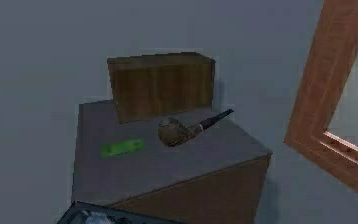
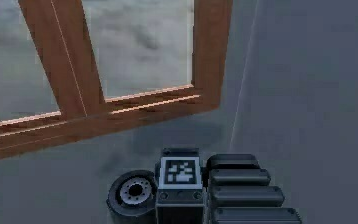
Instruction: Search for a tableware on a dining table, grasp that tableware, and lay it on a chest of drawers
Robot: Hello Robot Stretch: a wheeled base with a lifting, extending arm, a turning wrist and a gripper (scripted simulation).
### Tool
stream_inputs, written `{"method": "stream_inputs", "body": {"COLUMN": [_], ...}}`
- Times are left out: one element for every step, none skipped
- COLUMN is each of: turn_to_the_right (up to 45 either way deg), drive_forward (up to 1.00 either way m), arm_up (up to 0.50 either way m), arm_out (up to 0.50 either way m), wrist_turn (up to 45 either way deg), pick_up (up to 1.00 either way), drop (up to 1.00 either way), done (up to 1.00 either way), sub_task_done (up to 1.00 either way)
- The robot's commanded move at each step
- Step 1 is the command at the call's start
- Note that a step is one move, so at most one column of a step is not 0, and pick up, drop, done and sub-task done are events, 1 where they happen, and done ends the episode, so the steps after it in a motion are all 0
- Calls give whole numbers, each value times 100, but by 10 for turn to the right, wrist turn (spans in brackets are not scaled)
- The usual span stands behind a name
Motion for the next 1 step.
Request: {"method": "stream_inputs", "body": {"turn_to_the_right": [-300], "drive_forward": [0], "arm_up": [0], "arm_out": [0], "wrist_turn": [0], "pick_up": [0], "drop": [0], "done": [0], "sub_task_done": [0]}}
